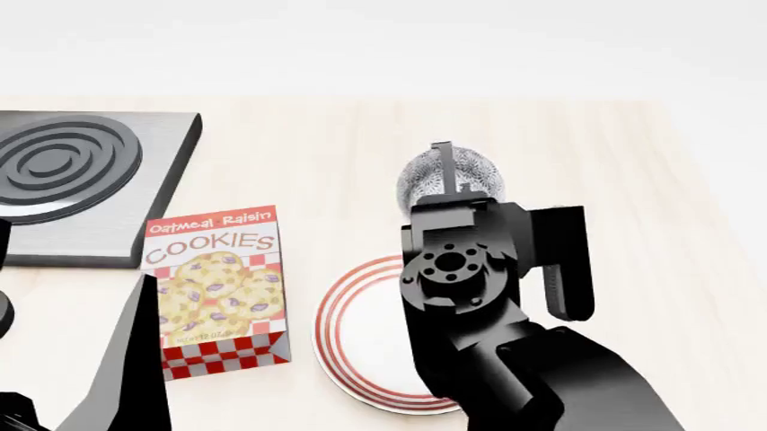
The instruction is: Pick the akita bowl from table center and place it on the plate.
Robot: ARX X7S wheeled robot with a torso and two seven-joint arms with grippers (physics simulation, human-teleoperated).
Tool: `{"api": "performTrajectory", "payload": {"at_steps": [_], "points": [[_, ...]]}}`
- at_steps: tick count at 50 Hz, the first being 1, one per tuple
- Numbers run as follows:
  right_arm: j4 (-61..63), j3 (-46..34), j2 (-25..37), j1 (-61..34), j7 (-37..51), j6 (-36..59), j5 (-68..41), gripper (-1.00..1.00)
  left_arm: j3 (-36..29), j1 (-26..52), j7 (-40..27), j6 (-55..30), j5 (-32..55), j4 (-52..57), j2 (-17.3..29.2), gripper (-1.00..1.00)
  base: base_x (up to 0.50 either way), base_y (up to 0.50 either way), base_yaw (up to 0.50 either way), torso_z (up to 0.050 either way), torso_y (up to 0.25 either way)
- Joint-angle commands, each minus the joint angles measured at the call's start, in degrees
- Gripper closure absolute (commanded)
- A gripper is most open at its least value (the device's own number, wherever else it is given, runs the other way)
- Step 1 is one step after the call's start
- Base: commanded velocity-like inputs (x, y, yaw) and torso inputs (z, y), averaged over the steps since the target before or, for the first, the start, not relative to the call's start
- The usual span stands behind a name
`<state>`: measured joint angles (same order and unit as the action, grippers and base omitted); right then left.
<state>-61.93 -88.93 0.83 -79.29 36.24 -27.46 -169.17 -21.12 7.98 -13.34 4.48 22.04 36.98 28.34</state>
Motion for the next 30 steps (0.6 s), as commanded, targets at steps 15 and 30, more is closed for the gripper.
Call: {"api": "performTrajectory", "payload": {"at_steps": [15,30], "points": [[1.22,-1.68,-0.83,1.06,2.0,-3.34,-3.37,1.0,1.17,0.25,0.39,0.24,0.26,-0.37,-0.79,-1.0,0.0,0.0,0.0,0.0,0.0],[1.15,-1.61,-0.83,3.47,3.88,-5.26,-3.55,1.0,1.41,0.35,0.1,0.18,0.57,-0.2,-0.47,-1.0,0.0,0.0,0.0,0.0,0.001]]}}
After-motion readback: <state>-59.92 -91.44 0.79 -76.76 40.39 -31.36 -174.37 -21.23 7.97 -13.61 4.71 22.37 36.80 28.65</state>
